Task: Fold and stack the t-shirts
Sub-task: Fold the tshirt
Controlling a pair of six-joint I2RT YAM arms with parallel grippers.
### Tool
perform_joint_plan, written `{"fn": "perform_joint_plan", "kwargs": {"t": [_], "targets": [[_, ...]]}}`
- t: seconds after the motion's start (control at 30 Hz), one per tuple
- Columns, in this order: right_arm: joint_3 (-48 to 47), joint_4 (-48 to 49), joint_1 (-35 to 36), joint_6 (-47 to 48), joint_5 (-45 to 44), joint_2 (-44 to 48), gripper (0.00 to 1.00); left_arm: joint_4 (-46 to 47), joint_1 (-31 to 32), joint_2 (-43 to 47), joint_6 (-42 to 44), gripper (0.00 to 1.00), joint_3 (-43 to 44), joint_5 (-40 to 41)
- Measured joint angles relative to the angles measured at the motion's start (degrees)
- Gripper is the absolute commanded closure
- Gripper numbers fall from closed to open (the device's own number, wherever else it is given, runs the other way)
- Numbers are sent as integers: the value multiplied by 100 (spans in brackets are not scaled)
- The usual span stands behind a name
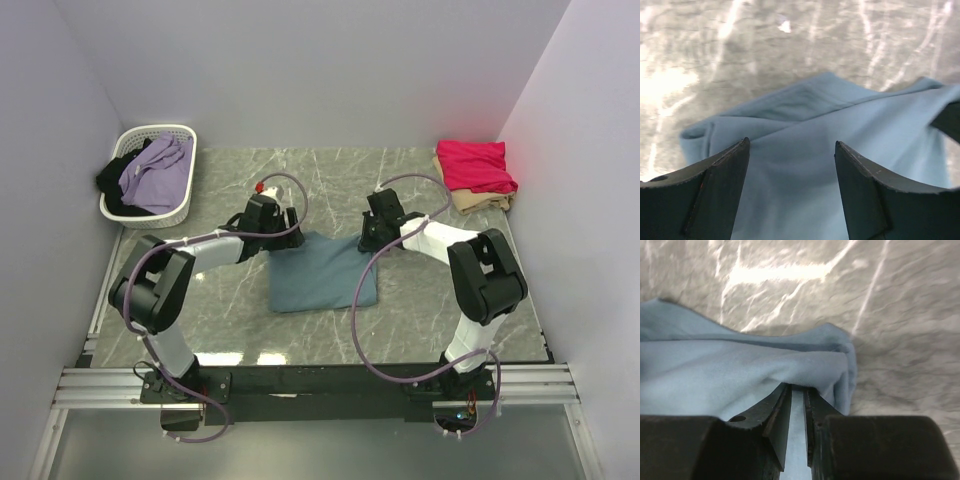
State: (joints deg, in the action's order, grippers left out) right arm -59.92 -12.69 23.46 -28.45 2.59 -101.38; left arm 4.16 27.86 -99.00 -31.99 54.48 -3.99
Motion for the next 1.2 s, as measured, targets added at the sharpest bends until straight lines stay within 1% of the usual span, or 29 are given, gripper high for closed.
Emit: {"fn": "perform_joint_plan", "kwargs": {"t": [0.2, 0.43, 0.5, 0.63, 0.77, 0.97, 1.07, 1.2], "targets": [[-96, -146, -17, 114, -435, -28, 75, 2, -35, -190, 238, 26, 127, 291], [-96, -289, -17, 166, -647, 31, 72, 52, -76, -374, 481, 27, 221, 769], [-90, -323, -26, 205, -669, 101, 70, 76, -94, -404, 542, 27, 229, 866], [-9, -378, -59, 282, -682, 501, 62, 63, -120, -382, 603, 26, 260, 966], [-46, -437, -81, 378, -686, 1067, 61, -146, -114, -11, 636, 26, 264, 992], [-525, -584, -85, 450, -540, 1099, 61, -323, -33, 1058, 636, 26, 391, 800], [-612, -627, -74, 452, -402, 992, 62, -310, 85, 1257, 601, 26, 444, 590], [-509, -750, 33, 448, -122, 955, 62, -280, 249, 1176, 514, 26, 275, 361]]}}
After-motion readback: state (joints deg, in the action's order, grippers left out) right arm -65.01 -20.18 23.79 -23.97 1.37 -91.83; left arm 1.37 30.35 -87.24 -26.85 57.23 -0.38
